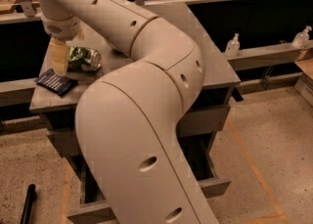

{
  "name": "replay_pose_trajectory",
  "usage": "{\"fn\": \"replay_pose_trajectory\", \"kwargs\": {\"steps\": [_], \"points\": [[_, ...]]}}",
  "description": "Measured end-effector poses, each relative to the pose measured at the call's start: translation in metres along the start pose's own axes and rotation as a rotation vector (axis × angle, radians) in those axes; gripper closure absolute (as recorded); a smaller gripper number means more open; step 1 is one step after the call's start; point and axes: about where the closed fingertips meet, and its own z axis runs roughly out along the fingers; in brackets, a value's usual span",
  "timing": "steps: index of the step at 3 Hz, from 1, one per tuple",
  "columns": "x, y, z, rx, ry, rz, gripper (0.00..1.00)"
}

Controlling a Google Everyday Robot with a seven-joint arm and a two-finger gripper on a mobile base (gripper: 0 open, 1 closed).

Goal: Move green can near rxbar blueberry

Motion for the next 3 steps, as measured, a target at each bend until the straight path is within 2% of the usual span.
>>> {"fn": "replay_pose_trajectory", "kwargs": {"steps": [1, 2, 3], "points": [[-0.015, 0.004, -0.030, 0.007, -0.021, -0.025, 0.00], [-0.016, 0.005, -0.068, 0.015, -0.068, -0.023, 0.00], [0.008, -0.003, -0.122, 0.038, -0.195, 0.041, 0.00]]}}
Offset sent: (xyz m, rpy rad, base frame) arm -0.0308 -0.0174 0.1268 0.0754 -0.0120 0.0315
